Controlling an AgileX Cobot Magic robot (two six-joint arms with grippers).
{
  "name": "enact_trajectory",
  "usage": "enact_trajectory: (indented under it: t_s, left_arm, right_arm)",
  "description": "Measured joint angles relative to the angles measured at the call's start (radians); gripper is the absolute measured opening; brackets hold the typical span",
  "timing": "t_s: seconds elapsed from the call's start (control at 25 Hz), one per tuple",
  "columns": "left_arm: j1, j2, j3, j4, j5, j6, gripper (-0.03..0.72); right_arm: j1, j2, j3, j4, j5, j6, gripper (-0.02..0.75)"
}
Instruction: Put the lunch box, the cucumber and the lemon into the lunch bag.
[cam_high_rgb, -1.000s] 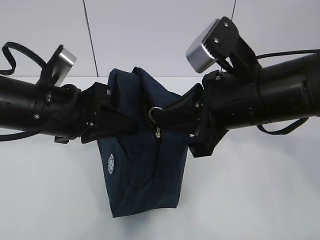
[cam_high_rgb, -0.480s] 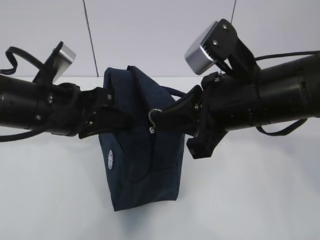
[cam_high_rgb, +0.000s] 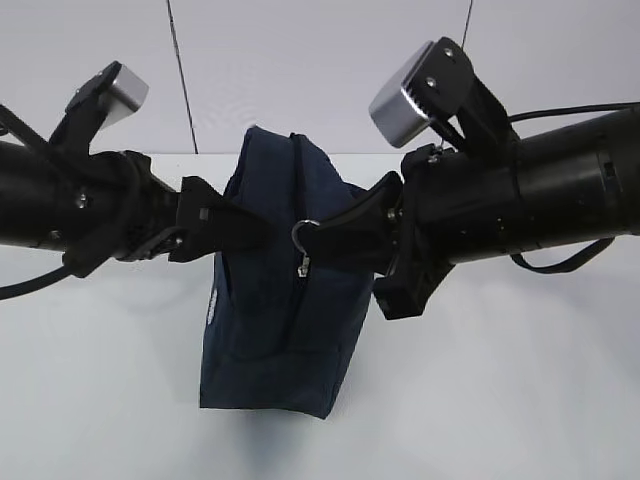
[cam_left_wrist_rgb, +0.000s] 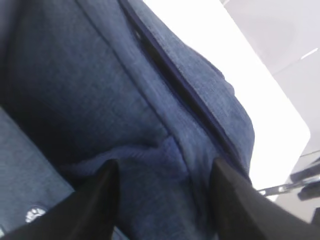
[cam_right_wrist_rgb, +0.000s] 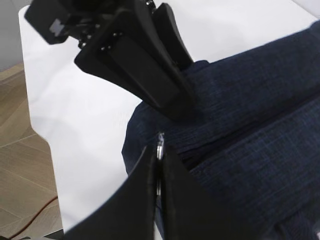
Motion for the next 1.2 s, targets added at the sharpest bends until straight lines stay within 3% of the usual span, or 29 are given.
enact_trajectory:
  t_s: [0.16,0.4,0.52,0.88,1.2]
  left_arm:
    - [0.0,-0.028,0.019,-0.018,-0.008,0.137,0.428]
    - [0.0,-0.088,0.177,-0.239,-0.006,0.411,0.428]
    - [0.0,-0.119,0.224,-0.272,-0.001,0.482,0.428]
    - [0.017,-0.152,0.23,-0.28,-0.046,0.507,0.428]
    - [0.109,-0.217,0.215,-0.28,-0.078,0.477,0.429]
  right_arm:
    - [0.0,0.0,0.0,0.0,0.002,0.008,0.008]
    - [0.0,0.012,-0.002,0.009,0.019,0.014,0.008]
    - [0.0,0.021,-0.002,0.03,0.037,0.014,0.008]
    - [0.0,0.029,-0.015,0.043,0.072,0.014,0.008]
    - [0.0,0.033,-0.015,0.044,0.084,0.014,0.008]
